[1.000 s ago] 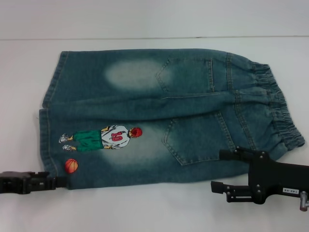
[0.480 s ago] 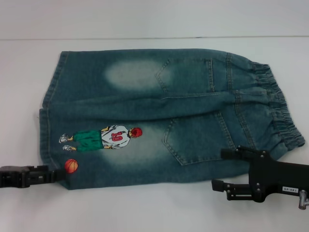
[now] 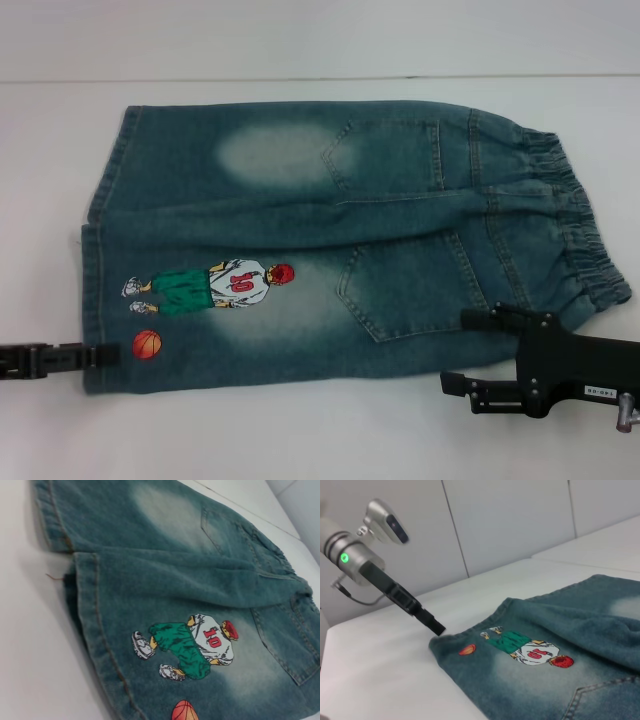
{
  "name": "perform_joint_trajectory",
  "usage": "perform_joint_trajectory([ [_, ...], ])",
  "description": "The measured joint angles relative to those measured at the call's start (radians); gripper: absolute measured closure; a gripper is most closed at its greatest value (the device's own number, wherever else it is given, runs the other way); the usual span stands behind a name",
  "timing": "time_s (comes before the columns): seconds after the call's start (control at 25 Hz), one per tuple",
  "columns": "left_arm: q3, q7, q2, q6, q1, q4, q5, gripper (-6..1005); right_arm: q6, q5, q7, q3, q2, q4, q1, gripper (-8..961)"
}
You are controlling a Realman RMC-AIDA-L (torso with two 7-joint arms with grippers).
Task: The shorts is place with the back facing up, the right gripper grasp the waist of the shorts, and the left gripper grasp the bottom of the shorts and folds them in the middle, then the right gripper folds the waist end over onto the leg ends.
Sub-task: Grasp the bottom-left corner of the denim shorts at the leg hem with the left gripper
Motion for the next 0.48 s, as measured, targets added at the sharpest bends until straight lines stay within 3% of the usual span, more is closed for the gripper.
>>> perform_joint_trajectory([
  [0.2,0.002,-0.049,-0.015,0.038,0.004,0.083,0.004,122,0.008,0.000,0.000,0.000,0.000,0.000,0.000,23],
  [0.48,0.006,-0.104,-0.010,0.007,-0.012,0.080,0.071,123,0.029,0.000,-0.009,0.002,0.000,0.000,-0.007,24],
])
